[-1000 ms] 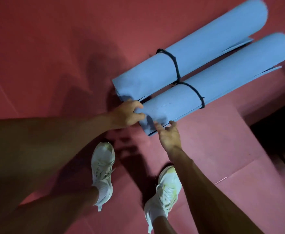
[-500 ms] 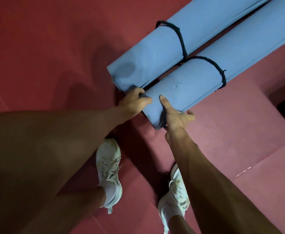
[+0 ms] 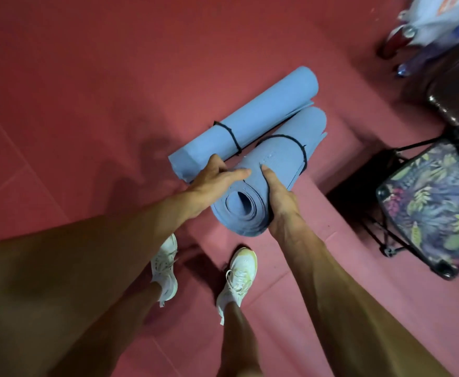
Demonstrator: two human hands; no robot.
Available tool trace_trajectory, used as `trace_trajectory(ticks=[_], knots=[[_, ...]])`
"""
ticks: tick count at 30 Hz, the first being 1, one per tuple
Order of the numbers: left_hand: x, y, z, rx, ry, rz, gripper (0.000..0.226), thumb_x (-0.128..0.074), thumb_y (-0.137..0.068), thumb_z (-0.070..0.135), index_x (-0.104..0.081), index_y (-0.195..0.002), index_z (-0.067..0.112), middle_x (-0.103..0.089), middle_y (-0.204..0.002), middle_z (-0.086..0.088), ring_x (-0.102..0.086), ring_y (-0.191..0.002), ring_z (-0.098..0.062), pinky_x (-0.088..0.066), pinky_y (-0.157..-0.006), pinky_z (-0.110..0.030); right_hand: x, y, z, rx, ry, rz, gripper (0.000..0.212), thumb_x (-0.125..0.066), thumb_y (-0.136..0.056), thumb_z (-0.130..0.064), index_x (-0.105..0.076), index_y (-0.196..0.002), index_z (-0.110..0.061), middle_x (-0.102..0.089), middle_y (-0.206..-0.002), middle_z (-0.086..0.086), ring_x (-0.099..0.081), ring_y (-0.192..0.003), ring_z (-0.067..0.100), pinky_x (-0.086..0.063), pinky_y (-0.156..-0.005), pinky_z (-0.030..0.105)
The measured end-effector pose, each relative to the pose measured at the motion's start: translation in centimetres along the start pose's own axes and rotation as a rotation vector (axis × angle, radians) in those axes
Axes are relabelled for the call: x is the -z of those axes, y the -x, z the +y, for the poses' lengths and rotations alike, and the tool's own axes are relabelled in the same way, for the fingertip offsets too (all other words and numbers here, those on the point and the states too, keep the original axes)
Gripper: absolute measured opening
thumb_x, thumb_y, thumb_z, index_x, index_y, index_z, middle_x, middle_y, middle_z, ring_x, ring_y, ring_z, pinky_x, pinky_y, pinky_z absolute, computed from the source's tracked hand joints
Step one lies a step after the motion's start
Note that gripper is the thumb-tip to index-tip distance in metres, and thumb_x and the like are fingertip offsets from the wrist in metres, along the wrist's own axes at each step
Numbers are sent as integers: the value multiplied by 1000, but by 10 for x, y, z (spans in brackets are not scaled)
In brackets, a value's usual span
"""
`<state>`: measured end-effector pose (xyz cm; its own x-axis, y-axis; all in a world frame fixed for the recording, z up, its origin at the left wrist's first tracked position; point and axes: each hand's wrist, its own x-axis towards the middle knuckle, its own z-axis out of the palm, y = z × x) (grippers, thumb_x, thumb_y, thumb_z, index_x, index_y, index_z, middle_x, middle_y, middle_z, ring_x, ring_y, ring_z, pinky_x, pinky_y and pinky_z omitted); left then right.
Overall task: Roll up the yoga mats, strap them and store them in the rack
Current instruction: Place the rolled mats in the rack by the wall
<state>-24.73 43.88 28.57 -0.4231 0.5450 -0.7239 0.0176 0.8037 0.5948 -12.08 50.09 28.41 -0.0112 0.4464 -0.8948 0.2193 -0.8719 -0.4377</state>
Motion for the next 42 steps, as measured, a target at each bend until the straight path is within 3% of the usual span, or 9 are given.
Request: trace_trajectory(ticks=[3, 7, 10, 15, 19, 23, 29, 35, 42], knots=[[7, 42, 39, -23, -21, -60, 42, -67, -79, 53, -40, -84, 22, -41, -76, 7, -41, -68, -10, -32, -60, -28, 22, 42, -22, 33, 70, -30, 46, -70, -80, -51, -62, -110, -17, -70, -94, -2, -67, -80, 13, -48, -56, 23], [29, 88, 78, -38, -8, -30, 48, -63, -80, 55, -45, -115, 28, -51, -107, 7, -49, -101, -15, -39, -81, -31, 28, 92, -59, 44, 146, -119, 41, -52, -87, -58, -66, -101, -21, -73, -86, -3, -67, -73, 12, -52, -64, 26], [54, 122, 96, -32, 31, -31, 58, -61, -68, 61, -49, -114, 28, -56, -109, 5, -55, -107, -21, -43, -83, -36, 24, 129, -78, 36, 158, -225, 42, -42, -95, -53, -67, -87, -21, -71, -65, -4, -67, -54, 10, -53, -49, 21], [109, 197, 84, 10, 145, 60, 73, -65, -53, 64, -54, -116, 28, -60, -115, 5, -59, -107, -17, -51, -91, -42, -6, 210, -75, 194, 394, -262, 51, -42, -90, -67, -60, -119, -29, -69, -107, -7, -65, -90, 8, -47, -63, 26], [161, 262, 64, 24, 349, 121, 38, -68, -84, 27, -53, -116, 14, -59, -99, 3, -57, -75, -6, -53, -62, -22, -34, 275, -42, 381, 494, -448, 56, -58, -84, -63, -43, -132, -38, -59, -122, -15, -56, -113, 8, -46, -91, 32], [216, 327, 20, 9, 379, 295, 48, -69, -82, 29, -51, -122, 9, -54, -101, -2, -53, -75, -9, -40, -54, -19, -67, 333, 14, 602, 694, -682, 115, -88, -53, -53, -21, -145, -35, -48, -138, -9, -48, -125, 5, -43, -104, 31], [272, 457, -81, -2, 483, 581, 16, -56, -92, 35, -51, -95, 20, -52, -86, 3, -49, -75, -13, -39, -65, -30, -103, 419, 111, 974, 1119, -914, 158, -95, -36, -49, 12, -151, -35, -19, -157, -5, -25, -144, 12, -32, -114, 42], [303, 614, -172, -103, 609, 825, 14, -48, -95, 33, -56, -97, 22, -57, -95, 1, -53, -82, -18, -43, -72, -34, -131, 560, 193, 1482, 1116, -900, 100, -87, -48, -54, -36, -133, -39, -49, -122, -21, -52, -112, 5, -51, -81, 35], [316, 797, -272, -291, 799, 1247, 30, -39, -97, 19, -64, -113, 19, -62, -107, 8, -57, -84, 2, -44, -67, -12, -160, 724, 305, 1742, 1045, -1035, 102, -66, -35, -74, -44, -126, -32, -54, -115, -14, -49, -113, 18, -43, -90, 39]])
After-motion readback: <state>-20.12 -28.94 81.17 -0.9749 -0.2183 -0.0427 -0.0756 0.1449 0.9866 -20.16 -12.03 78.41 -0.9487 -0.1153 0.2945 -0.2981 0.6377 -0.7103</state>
